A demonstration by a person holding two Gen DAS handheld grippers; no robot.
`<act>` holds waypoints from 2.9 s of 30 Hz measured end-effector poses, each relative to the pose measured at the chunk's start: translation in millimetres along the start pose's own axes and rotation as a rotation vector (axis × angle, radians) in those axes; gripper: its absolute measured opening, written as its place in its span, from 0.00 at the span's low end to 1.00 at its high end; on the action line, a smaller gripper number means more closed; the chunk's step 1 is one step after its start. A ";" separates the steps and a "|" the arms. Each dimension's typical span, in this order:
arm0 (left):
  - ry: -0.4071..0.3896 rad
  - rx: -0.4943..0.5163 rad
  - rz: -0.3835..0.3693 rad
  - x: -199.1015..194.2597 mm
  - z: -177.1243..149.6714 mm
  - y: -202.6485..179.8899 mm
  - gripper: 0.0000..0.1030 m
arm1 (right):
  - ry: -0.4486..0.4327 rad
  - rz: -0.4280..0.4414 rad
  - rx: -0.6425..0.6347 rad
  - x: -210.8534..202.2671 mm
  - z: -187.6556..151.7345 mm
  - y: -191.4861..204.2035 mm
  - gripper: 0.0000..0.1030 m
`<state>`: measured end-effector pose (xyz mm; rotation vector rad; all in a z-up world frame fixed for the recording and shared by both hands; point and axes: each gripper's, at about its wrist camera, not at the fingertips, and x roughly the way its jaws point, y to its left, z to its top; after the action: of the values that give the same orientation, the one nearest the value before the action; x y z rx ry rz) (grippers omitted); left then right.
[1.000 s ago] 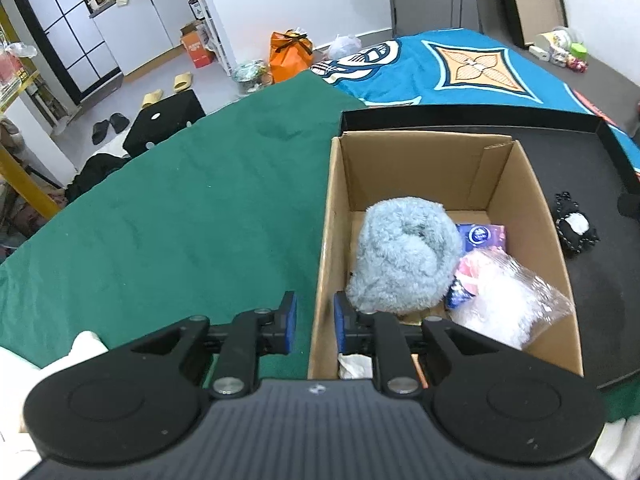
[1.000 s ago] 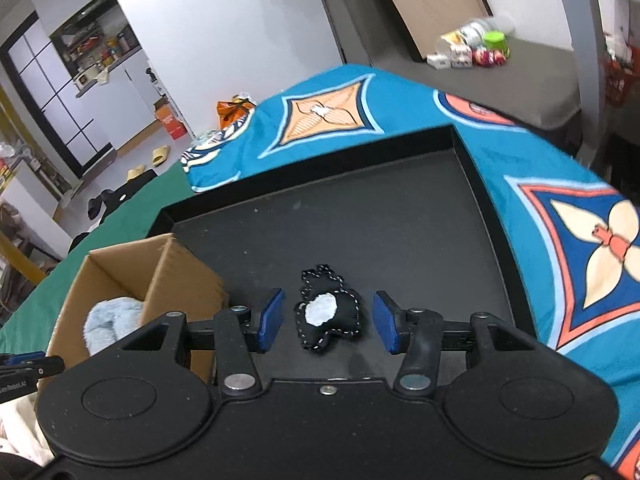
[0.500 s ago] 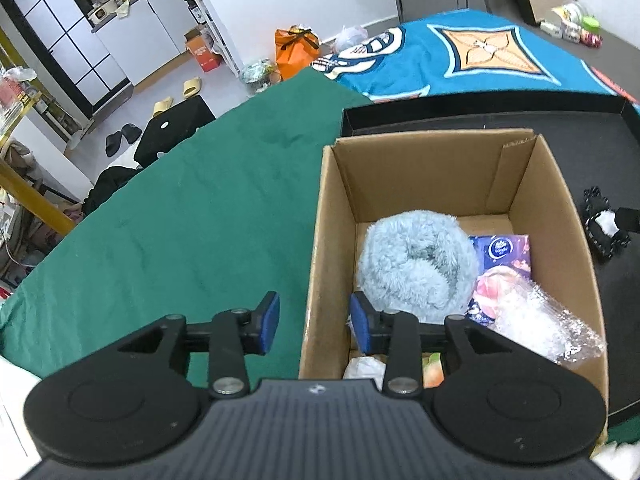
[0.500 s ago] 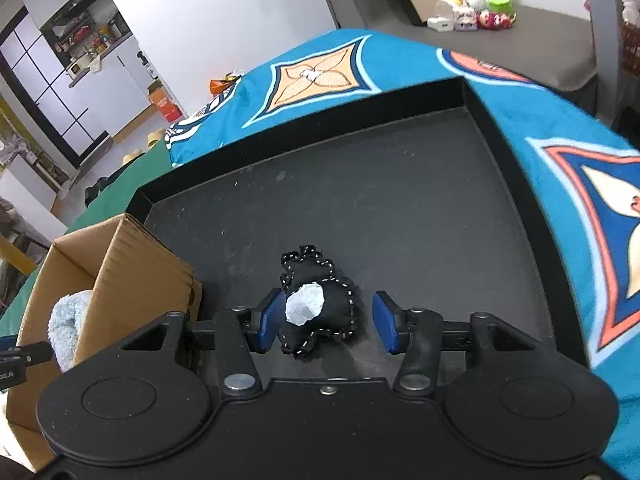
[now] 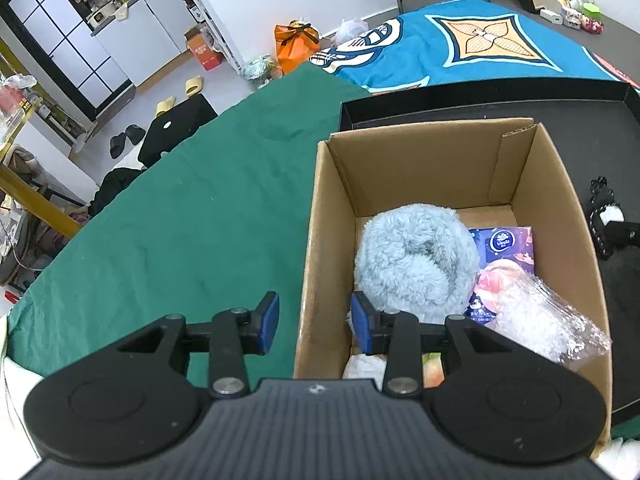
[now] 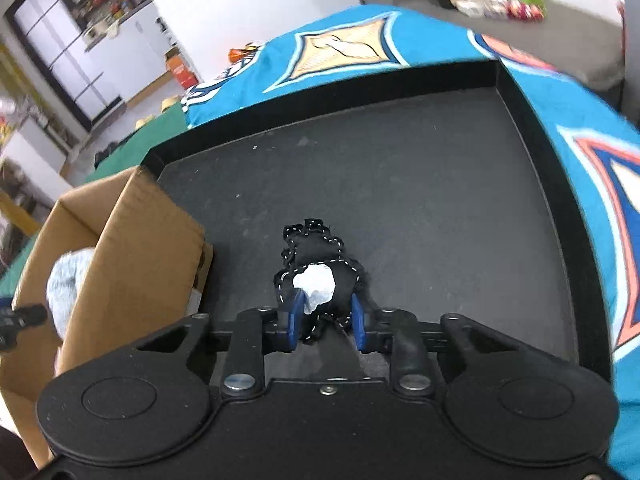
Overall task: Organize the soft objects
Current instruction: 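Lower the right tool onto the black-and-white plush and grasp it, then carry the black-and-white plush over the cardboard box and release it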
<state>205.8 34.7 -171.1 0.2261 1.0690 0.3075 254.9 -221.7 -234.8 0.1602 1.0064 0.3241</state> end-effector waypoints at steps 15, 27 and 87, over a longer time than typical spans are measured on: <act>-0.020 -0.016 -0.007 -26.2 -18.3 22.8 0.39 | -0.057 -0.039 -0.016 -43.9 -1.5 3.2 0.23; -0.062 -0.043 -0.037 -40.5 -30.0 34.0 0.41 | -0.150 -0.068 -0.005 -91.8 5.7 7.4 0.24; -0.035 -0.143 -0.292 -11.4 -50.8 52.9 0.07 | -0.208 0.000 -0.215 -94.9 33.6 151.5 0.52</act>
<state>148.5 81.8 -167.9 -0.0535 1.0248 0.1157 207.5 -110.8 -98.5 -0.0016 0.7601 0.4049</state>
